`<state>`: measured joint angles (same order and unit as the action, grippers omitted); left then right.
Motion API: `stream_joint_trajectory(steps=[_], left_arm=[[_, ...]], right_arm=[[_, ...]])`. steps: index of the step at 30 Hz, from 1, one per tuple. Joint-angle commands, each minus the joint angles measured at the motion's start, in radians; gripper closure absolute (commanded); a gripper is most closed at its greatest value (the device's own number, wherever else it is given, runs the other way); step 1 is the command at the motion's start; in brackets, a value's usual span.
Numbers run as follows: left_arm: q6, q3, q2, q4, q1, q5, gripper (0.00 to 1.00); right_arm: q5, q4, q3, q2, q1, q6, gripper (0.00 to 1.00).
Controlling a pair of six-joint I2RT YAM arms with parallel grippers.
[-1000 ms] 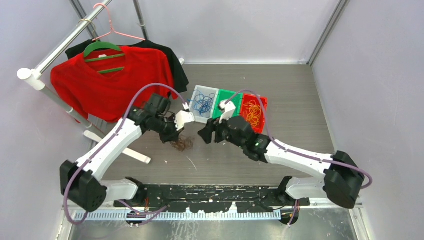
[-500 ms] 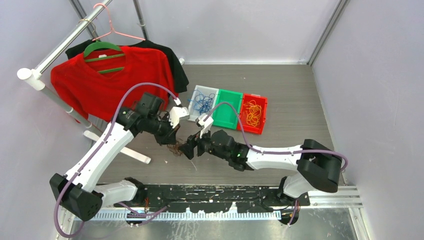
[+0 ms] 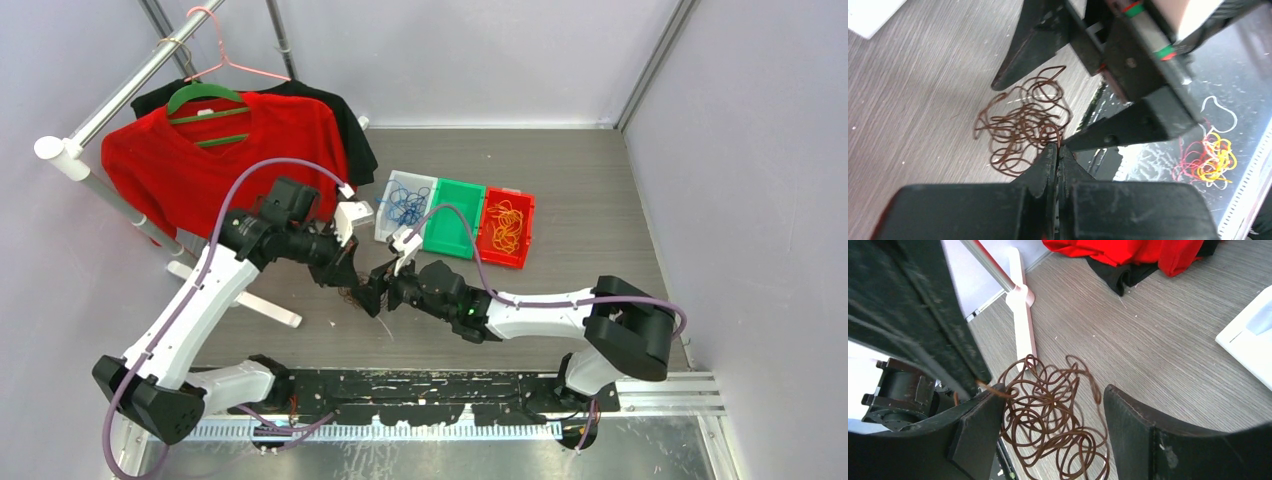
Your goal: Untangle the cables
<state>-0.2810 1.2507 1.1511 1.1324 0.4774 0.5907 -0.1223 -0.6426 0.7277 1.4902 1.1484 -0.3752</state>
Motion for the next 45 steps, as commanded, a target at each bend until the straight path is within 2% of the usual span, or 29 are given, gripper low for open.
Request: stream_joint_trajectory(steps=[1, 6, 10, 22, 31, 38, 42, 45], left_arm=[[0.054, 0.073, -0.037, 0.01, -0.001, 0.161, 1.0], [0.125, 0.123, -0.028, -0.026, -0.002, 0.283, 1.0], [0.213, 0.166, 0.005, -0.05, -0.002, 0.351, 1.0], [0.289, 0.374, 0.027, -0.063, -0.002, 0.33, 1.0], [0.216, 0.599, 0.056, -0.018, -0.002, 0.182, 1.0], [0.171, 0.757, 0.062, -0.049, -0.002, 0.056, 1.0], [0.146, 0.817, 0.054, -0.108, -0.002, -0.019, 1.0], [0.132, 0.816, 0.02, -0.242, -0.002, -0.142, 1.0]], right_arm=[[-0.029, -0.125, 0.047, 0.007, 0.004, -0.003, 0.23], [-0.019, -0.199, 0.036, 0.042, 0.004, -0.026, 0.19], [-0.088, -0.285, -0.019, 0.064, 0.002, -0.028, 0.19], [-0.186, -0.36, -0.179, 0.137, -0.004, -0.035, 0.25], [-0.283, -0.383, -0.254, 0.176, -0.004, -0.041, 0.31], [-0.286, -0.414, -0.291, 0.204, -0.004, -0.076, 0.36], [-0.273, -0.42, -0.302, 0.216, -0.003, -0.096, 0.37], [-0.268, -0.42, -0.31, 0.22, -0.003, -0.106, 0.37]])
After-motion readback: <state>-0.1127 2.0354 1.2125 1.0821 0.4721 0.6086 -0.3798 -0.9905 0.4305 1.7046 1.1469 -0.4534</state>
